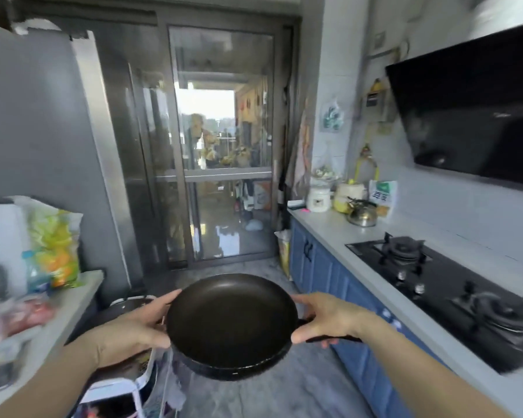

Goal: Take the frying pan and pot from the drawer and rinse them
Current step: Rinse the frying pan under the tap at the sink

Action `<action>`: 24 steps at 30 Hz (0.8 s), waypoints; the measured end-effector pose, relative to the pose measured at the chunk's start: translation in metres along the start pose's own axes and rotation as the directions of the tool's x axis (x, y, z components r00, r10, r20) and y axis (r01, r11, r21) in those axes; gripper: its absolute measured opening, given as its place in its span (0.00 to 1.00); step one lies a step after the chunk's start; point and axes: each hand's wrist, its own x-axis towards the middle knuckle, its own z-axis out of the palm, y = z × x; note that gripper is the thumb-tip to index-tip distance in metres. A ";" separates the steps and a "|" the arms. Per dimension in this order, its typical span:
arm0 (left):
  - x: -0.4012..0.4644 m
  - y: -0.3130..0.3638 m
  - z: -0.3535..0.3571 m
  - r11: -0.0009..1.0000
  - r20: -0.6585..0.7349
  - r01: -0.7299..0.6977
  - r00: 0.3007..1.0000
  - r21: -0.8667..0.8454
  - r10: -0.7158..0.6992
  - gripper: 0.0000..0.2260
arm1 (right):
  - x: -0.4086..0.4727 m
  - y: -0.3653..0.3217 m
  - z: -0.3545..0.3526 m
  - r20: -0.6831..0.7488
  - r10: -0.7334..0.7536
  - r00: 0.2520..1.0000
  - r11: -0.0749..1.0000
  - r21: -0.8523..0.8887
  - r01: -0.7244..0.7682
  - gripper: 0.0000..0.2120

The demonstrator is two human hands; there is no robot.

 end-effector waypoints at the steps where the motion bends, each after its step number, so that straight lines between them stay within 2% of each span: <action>1: 0.027 0.006 0.004 0.999 0.007 0.032 0.999 0.022 -0.032 0.43 | 0.003 0.016 -0.014 -0.020 0.014 1.000 1.000 0.006 -0.014 0.30; 5: 0.133 0.019 0.007 0.991 0.082 0.109 0.990 0.076 -0.115 0.43 | 0.021 0.068 -0.066 -0.092 0.092 0.991 0.995 0.040 -0.089 0.30; 10: 0.267 0.026 -0.011 0.981 0.158 0.108 0.978 0.162 -0.134 0.41 | 0.073 0.122 -0.134 -0.164 0.215 0.963 0.975 0.095 -0.201 0.39; 13: 0.342 0.035 -0.030 0.978 0.209 0.096 0.969 0.184 -0.135 0.41 | 0.112 0.146 -0.176 -0.212 0.240 0.947 0.968 0.123 -0.218 0.43; 18: 0.470 0.055 -0.057 0.982 0.289 0.081 0.949 0.170 -0.128 0.41 | 0.165 0.184 -0.242 -0.290 0.250 0.924 0.964 0.168 -0.208 0.40; 24: 0.616 0.062 -0.064 0.977 0.366 0.080 0.918 0.197 -0.150 0.39 | 0.215 0.238 -0.314 -0.318 0.288 0.903 0.942 0.262 -0.208 0.33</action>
